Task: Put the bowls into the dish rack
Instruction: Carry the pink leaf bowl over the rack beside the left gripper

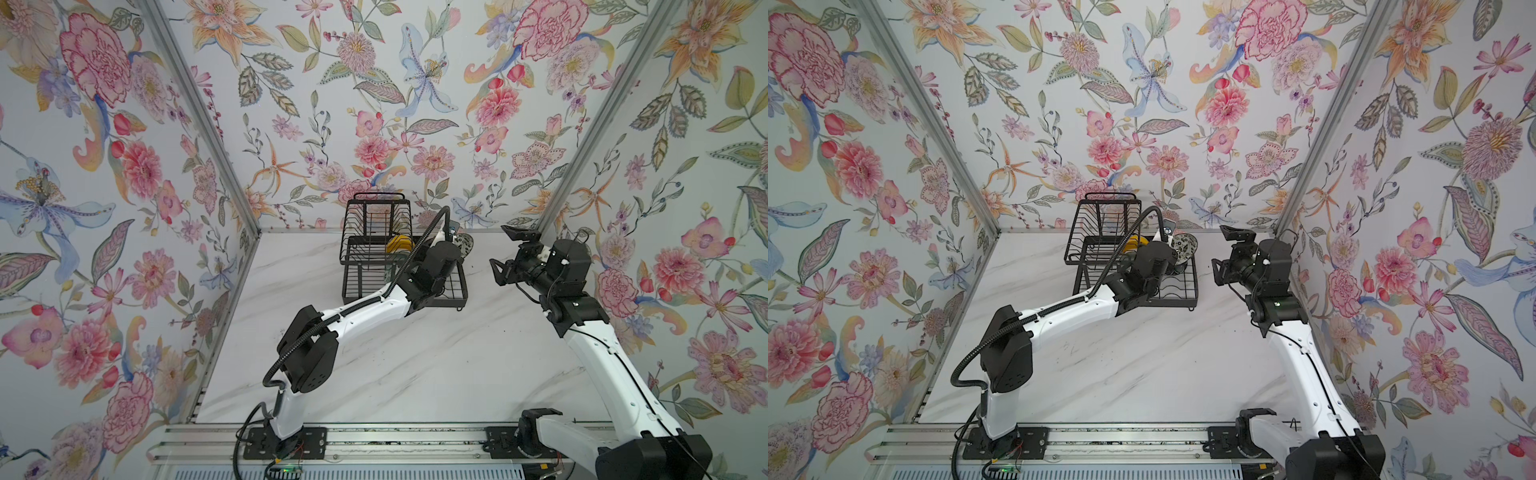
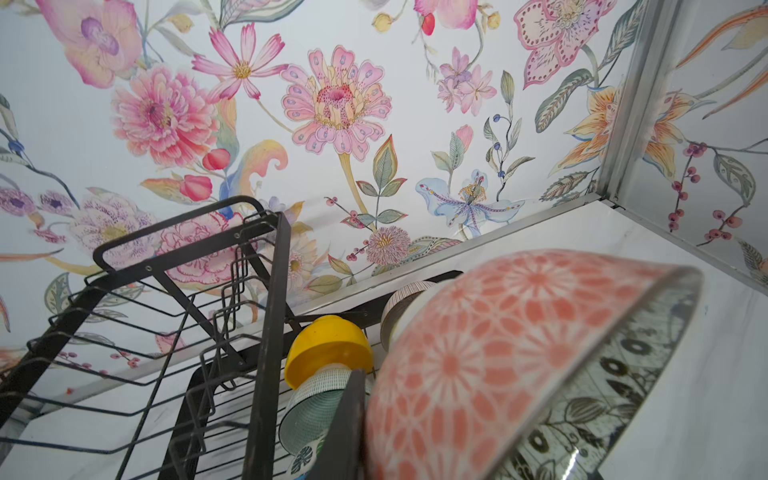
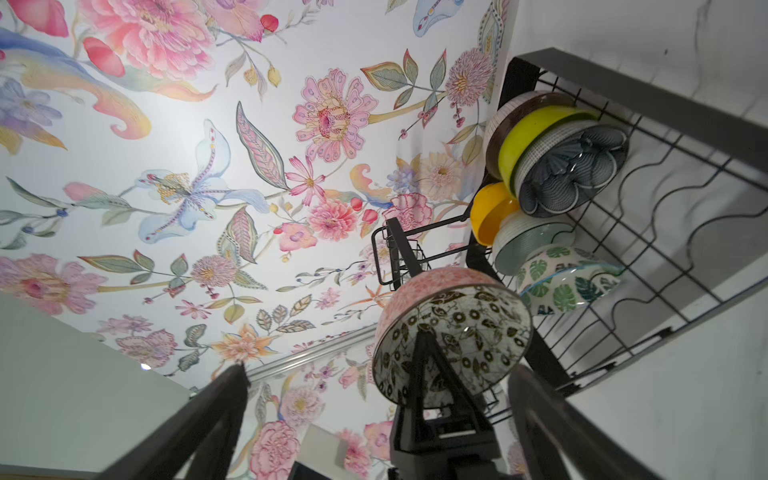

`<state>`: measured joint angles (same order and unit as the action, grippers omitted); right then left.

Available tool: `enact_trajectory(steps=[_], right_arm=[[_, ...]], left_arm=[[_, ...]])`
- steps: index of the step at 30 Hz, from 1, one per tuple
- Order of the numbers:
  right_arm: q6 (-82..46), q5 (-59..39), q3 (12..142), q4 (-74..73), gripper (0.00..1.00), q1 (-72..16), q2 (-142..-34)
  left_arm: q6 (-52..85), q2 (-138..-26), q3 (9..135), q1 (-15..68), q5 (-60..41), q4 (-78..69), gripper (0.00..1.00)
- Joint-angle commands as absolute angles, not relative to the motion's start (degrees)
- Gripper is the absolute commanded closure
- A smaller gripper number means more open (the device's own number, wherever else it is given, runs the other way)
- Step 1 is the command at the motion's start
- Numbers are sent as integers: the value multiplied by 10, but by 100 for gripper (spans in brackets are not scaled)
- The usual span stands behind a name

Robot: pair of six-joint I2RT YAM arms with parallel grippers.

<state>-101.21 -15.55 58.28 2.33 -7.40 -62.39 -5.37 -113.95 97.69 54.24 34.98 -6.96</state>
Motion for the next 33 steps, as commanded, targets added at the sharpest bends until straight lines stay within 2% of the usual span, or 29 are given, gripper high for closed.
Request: enact_trajectory(steps=[1,9,12,20,33], right_arm=[[-1130,-98,561,-62,1,-96,-614],[-1175,-56,535,-123,5,-127,-624],[-1189,-46,520,-138,14,-131,-624],[-1223,-6,497,-183,26,-146,-628],[-1246,45,504,-241,52,-174,-660]], left_arm=[[-131,-1136,957,559,369,-174,100],[-158,-1132,932,573,342,-233,100],[-158,-1129,930,577,339,-239,100],[-158,-1125,931,587,330,-244,100],[-174,-1125,938,605,339,-259,100]])
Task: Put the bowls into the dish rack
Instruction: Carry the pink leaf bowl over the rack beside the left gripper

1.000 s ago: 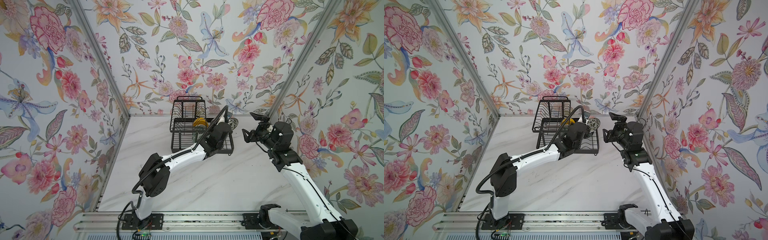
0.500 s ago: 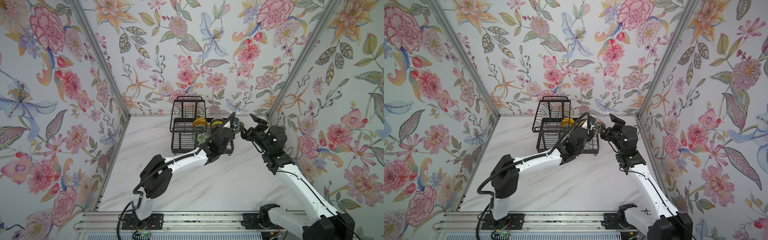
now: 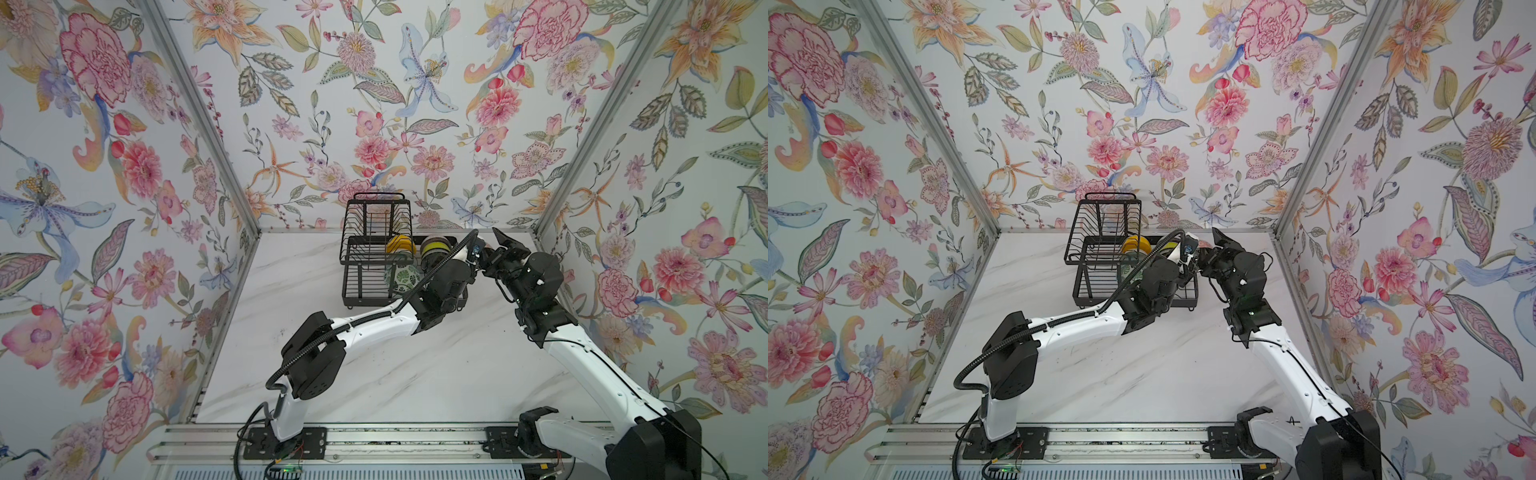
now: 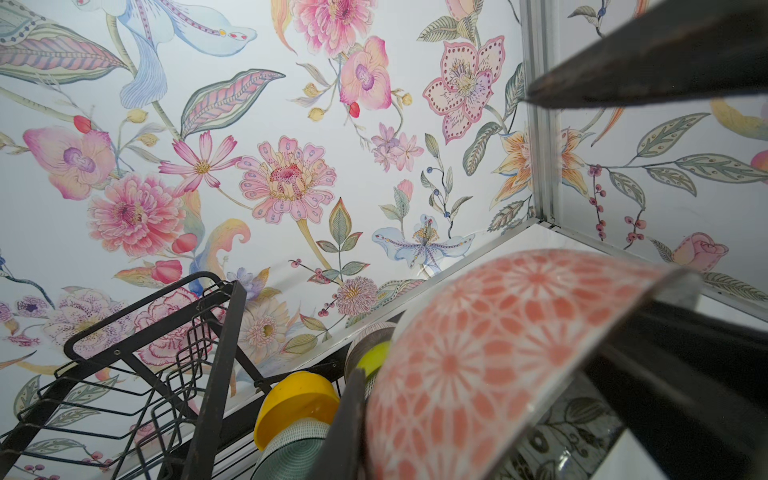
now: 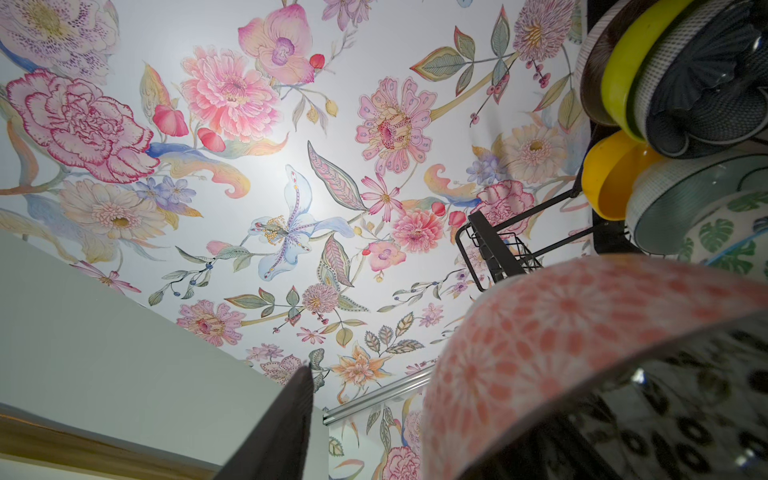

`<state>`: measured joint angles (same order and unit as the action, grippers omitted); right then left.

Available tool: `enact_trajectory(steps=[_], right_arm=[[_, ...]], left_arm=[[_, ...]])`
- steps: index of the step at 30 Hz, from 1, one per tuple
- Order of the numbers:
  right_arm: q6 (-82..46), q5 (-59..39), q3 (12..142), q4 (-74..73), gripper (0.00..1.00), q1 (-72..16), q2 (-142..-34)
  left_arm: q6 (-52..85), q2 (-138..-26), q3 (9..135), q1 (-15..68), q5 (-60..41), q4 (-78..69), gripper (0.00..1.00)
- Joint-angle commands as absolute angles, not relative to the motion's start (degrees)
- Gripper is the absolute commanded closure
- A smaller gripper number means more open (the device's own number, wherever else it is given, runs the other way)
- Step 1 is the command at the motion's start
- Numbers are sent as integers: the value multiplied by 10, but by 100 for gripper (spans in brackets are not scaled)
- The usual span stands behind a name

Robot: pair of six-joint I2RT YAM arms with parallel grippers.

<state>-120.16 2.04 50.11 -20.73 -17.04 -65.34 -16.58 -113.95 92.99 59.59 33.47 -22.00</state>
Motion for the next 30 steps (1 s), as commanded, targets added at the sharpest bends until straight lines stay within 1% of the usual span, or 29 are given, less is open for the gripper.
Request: enact_trajectory(steps=[1,7,11,26,30], right_arm=[[-1247,48,504,-242,54,-175,-660],[-1248,53,501,-242,59,-180,-661],[-1249,56,494,-244,65,-182,-660],[-1244,69,470,-264,100,-190,-645],[-1247,79,462,-273,100,-193,-642]], left_arm=[[-176,-1124,936,606,341,-260,100],[-187,-1121,932,610,348,-268,100],[-193,-1116,924,611,355,-274,100],[-207,-1106,909,614,384,-294,100],[-201,-1106,911,614,393,-296,100]])
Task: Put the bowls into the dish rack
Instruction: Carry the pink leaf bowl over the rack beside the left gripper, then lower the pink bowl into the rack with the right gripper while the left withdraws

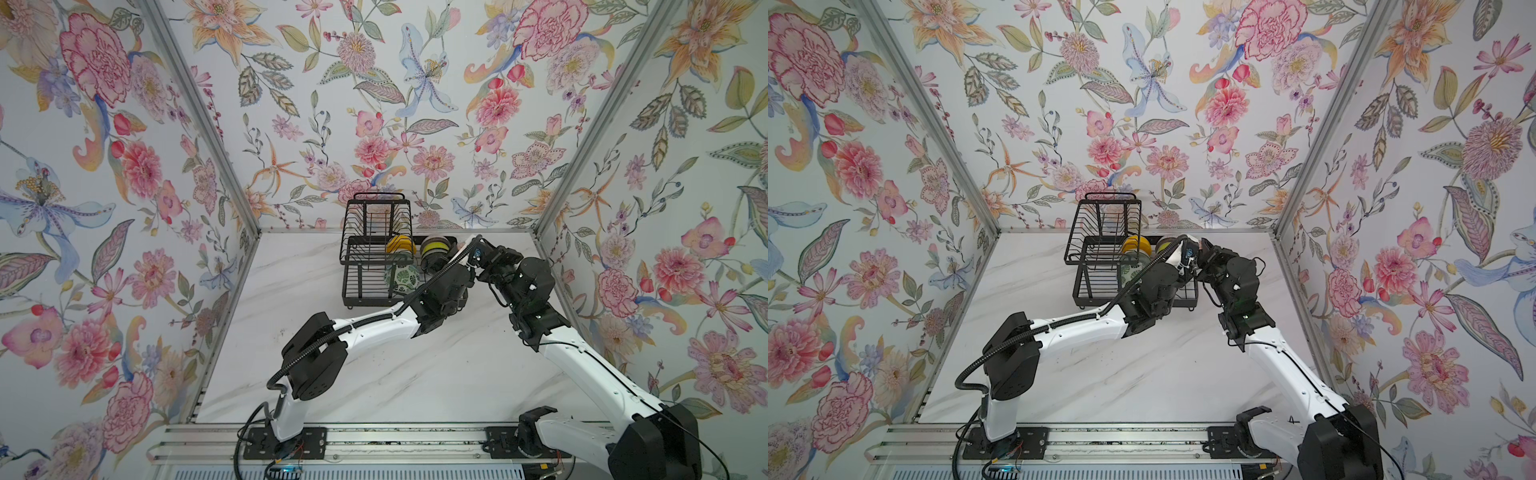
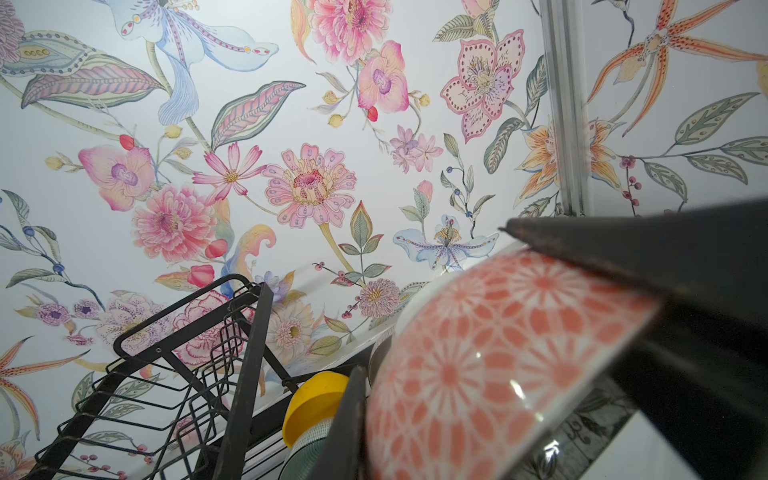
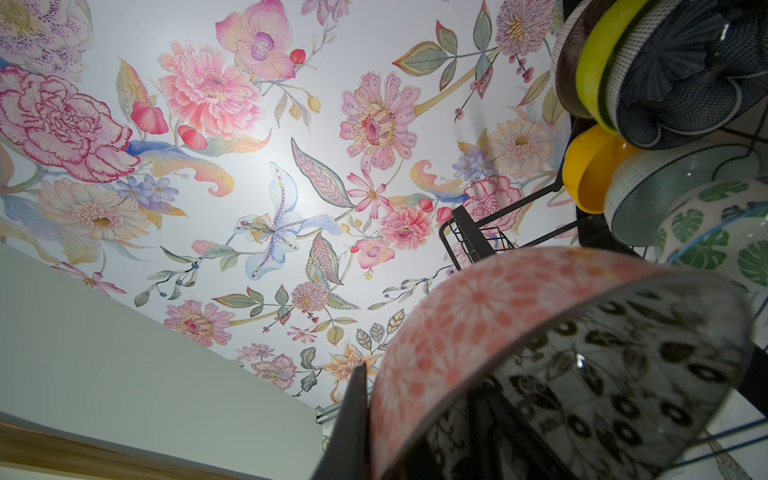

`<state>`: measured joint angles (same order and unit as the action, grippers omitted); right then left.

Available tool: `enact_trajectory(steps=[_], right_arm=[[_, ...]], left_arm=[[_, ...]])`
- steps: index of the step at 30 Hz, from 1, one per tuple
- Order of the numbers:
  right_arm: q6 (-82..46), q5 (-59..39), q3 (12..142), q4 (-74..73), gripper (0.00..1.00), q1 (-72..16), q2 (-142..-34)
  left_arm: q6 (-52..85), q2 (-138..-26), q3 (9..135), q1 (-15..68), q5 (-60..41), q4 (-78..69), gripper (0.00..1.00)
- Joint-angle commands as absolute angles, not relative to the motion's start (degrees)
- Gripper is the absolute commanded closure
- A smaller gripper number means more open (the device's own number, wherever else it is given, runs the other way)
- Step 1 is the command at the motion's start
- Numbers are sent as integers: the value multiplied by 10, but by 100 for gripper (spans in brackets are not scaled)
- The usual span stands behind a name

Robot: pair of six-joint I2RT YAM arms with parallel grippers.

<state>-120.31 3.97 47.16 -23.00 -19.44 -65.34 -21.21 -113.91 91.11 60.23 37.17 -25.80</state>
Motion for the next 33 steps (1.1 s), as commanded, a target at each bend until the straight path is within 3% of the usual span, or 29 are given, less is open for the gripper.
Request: enact_trajectory(steps=[1,4,7,24,30,33], right_arm=[[-1246,80,461,-277,100,-194,-642],[-1247,89,451,-301,100,-197,-643],[-1247,100,441,-323,100,-198,-643],[-1251,160,383,-393,100,-187,-626],[-1251,166,359,-401,100,-175,-621],[-1249,161,346,-425,100,-169,-632]], left_arm=[[-198,-1105,912,614,395,-296,100],[-187,-1105,910,615,398,-298,74],[-179,-1103,903,614,402,-296,70],[-105,-1036,827,615,398,-270,15],[-36,-988,796,614,367,-223,1],[-3,-968,790,614,344,-182,1]])
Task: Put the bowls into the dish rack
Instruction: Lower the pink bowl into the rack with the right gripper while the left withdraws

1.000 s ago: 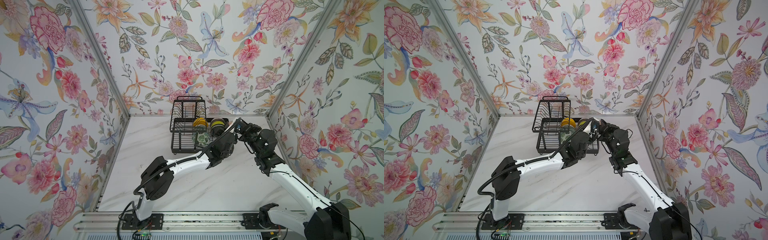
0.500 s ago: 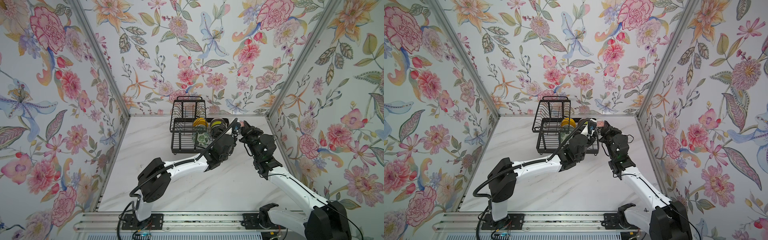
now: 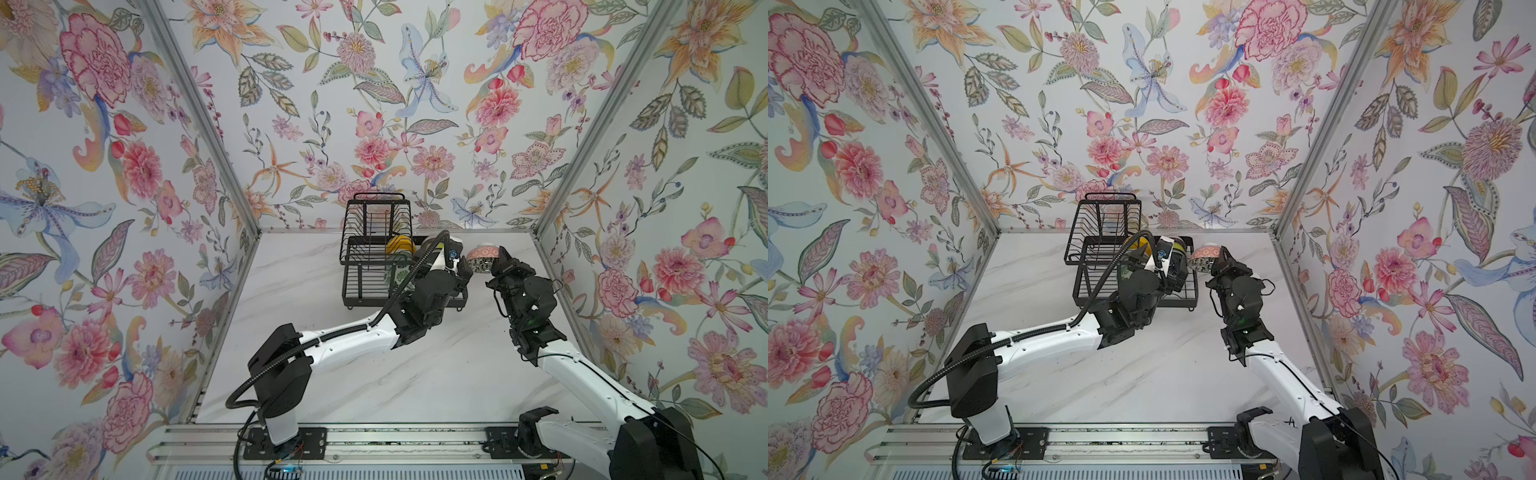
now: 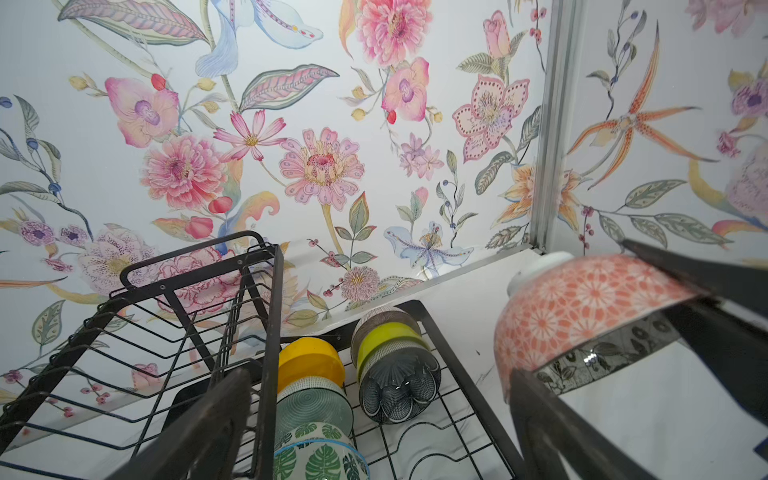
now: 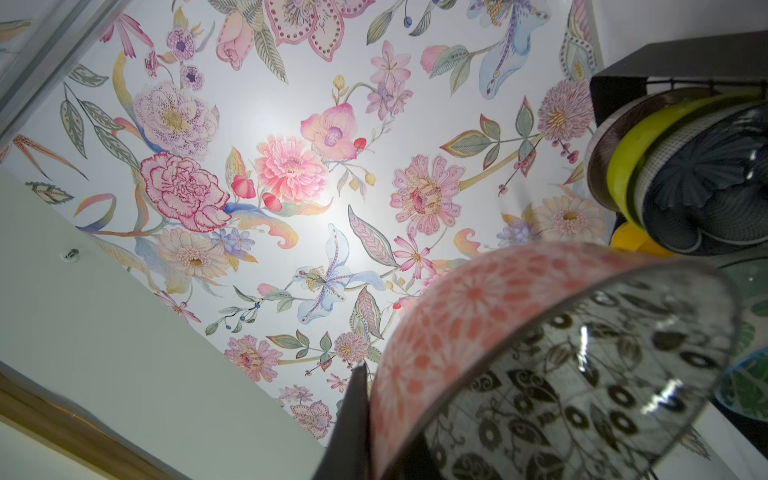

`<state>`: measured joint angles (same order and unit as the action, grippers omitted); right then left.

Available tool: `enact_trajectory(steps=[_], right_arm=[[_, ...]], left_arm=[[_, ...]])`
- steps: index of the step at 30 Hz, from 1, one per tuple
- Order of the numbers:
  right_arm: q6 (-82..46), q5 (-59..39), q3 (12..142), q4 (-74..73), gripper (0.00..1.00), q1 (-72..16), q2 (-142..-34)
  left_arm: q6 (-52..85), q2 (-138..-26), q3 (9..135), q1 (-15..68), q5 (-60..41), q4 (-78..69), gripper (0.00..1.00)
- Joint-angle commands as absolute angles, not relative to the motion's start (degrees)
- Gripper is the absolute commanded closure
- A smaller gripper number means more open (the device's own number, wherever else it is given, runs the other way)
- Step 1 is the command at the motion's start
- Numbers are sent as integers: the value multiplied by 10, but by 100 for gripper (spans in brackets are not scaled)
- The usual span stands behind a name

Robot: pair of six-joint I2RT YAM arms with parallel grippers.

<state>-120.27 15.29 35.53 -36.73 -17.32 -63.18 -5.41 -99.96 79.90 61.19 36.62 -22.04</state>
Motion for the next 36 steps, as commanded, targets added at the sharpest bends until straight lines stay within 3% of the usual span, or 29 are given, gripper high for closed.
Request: enact_trajectory(steps=[1,8,14,23,36], right_arm=[[-1247,159,342,-432,100,-168,-636],[-1207,147,324,-532,100,-167,-704],[-1147,103,337,-640,100,-160,-795],[-1112,62,378,-730,100,-172,-935],[-1140,88,446,-794,100,-223,-1084]], left_arm=[[7,-962,785,614,328,-172,1],[127,-911,712,597,208,-159,1],[191,-870,628,578,170,-190,1],[187,-855,524,575,186,-255,1],[191,-843,470,557,183,-256,1]])
